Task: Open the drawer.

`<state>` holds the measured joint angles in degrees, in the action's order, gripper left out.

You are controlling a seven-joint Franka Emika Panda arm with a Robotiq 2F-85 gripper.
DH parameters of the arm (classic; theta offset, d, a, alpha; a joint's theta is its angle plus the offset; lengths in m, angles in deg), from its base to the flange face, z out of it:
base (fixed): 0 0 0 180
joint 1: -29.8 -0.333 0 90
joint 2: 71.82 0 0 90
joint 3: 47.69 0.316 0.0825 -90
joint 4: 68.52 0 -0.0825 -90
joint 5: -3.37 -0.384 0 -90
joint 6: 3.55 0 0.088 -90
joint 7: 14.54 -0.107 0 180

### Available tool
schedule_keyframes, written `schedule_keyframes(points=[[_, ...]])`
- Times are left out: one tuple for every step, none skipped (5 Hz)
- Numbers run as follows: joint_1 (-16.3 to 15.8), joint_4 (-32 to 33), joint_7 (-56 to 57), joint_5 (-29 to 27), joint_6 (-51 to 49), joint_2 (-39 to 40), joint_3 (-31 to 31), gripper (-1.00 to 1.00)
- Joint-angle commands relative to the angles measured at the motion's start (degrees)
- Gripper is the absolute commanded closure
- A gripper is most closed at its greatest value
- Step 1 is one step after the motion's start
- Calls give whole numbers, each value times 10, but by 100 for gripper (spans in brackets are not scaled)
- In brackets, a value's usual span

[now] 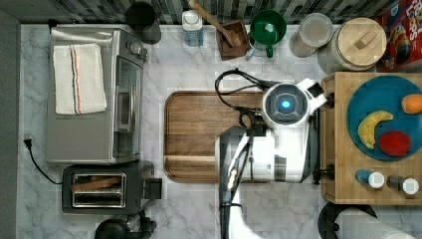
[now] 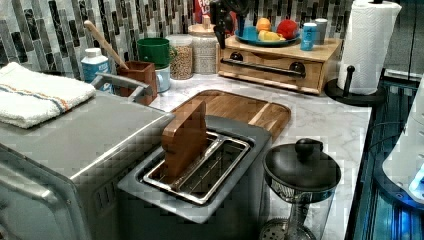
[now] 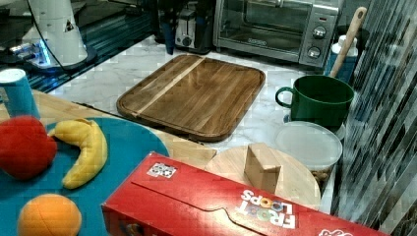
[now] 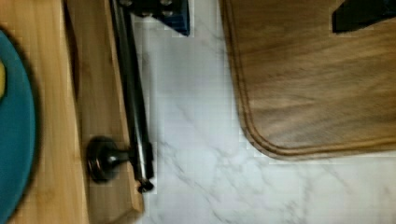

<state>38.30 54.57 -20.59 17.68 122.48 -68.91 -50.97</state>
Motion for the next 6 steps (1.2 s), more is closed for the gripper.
schedule_keyframes(points=[[14, 43, 81, 45, 86, 1, -22, -100], [27, 60, 89, 57, 132, 14, -25, -100], [46, 72, 108, 62, 183, 30, -28, -100], [57, 71, 129, 56, 208, 44, -35, -100], [71, 72, 144, 62, 226, 50, -37, -100], [80, 80, 146, 71, 247, 55, -42, -100]])
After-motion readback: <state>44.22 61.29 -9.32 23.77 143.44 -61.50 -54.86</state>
